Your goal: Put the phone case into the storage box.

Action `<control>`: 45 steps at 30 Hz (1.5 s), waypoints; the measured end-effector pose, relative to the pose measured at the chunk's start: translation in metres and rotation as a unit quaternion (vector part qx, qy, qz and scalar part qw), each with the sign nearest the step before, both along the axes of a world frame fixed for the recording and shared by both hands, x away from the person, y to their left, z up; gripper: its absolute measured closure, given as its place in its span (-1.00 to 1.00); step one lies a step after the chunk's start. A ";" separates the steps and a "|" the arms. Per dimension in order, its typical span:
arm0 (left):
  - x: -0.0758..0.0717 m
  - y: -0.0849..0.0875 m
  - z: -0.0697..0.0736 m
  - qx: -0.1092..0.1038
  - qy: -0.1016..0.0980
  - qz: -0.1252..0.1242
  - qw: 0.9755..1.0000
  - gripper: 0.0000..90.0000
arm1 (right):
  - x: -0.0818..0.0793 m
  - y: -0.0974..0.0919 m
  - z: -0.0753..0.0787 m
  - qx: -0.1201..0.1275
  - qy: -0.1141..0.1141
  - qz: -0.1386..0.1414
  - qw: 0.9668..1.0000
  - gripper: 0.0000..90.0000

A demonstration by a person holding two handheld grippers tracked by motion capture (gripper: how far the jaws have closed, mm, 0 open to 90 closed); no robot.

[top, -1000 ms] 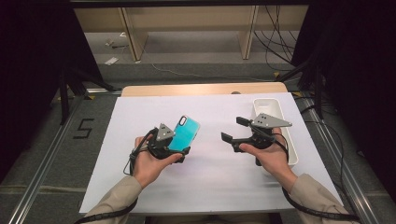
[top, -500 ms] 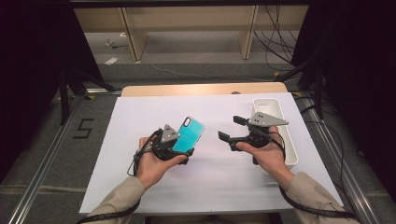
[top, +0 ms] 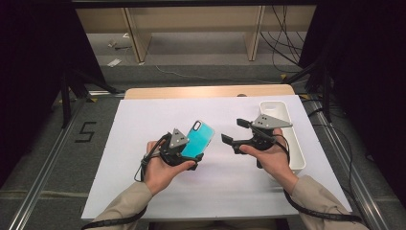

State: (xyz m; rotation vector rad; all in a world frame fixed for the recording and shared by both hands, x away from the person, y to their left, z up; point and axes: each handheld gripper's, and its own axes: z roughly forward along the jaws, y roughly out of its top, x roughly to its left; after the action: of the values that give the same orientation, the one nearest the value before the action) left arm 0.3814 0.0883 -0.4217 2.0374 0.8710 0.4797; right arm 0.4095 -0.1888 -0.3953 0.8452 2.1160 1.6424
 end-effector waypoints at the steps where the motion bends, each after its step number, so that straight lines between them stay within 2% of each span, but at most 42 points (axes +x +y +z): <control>1: 0.000 -0.001 0.000 0.001 0.000 -0.003 1.000 -0.63 | 0.000 0.000 0.000 0.000 0.001 0.000 1.000 -0.67; 14: -0.002 -0.014 -0.002 0.004 0.001 -0.015 1.000 -0.63 | 0.002 0.006 -0.001 0.001 0.004 0.004 1.000 -0.67; 45: -0.006 -0.031 -0.003 0.011 -0.005 -0.035 0.999 -0.63 | 0.010 0.022 -0.002 0.001 0.010 0.012 1.000 -0.65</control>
State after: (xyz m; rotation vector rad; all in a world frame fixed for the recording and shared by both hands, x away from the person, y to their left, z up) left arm 0.3753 0.0571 -0.4249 2.0762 0.7877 0.4625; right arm 0.4195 -0.1668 -0.3973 0.8419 2.1460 1.6560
